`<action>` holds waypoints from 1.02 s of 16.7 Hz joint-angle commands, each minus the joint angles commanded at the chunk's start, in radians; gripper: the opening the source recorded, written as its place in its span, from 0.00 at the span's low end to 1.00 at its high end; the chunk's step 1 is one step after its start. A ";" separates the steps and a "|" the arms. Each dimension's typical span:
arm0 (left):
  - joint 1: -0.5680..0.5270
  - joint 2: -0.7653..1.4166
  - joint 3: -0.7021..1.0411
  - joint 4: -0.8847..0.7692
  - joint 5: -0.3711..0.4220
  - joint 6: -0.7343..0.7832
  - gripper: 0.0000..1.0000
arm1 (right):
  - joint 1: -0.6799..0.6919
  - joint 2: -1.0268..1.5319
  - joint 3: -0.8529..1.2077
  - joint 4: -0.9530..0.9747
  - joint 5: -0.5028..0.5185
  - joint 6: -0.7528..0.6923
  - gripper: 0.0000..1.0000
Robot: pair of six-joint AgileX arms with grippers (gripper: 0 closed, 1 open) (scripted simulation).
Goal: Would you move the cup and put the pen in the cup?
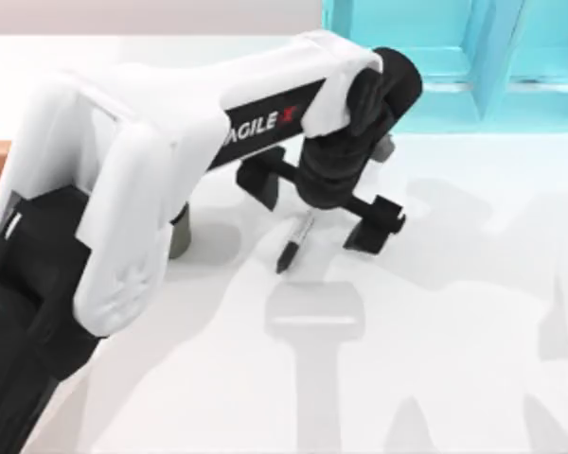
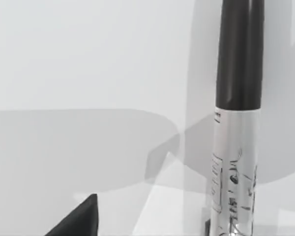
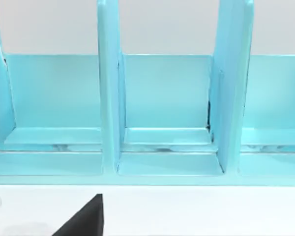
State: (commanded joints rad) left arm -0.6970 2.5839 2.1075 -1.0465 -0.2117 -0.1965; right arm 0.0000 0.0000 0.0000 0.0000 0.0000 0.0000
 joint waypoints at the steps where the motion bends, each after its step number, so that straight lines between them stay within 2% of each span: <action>1: 0.000 0.000 0.000 0.000 0.000 0.000 1.00 | 0.000 0.000 0.000 0.000 0.000 0.000 1.00; 2: 0.000 0.000 0.000 0.000 0.000 0.000 1.00 | 0.000 0.000 0.000 0.000 0.000 0.000 1.00; 15: 0.000 0.000 0.000 0.000 0.000 0.000 0.02 | 0.000 0.000 0.000 0.000 0.000 0.000 1.00; 17: 0.000 0.000 0.000 0.000 0.000 0.000 0.00 | 0.000 0.000 0.000 0.000 0.000 0.000 1.00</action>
State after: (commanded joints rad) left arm -0.6970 2.5839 2.1075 -1.0465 -0.2117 -0.1965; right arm 0.0000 0.0000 0.0000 0.0000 0.0000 0.0000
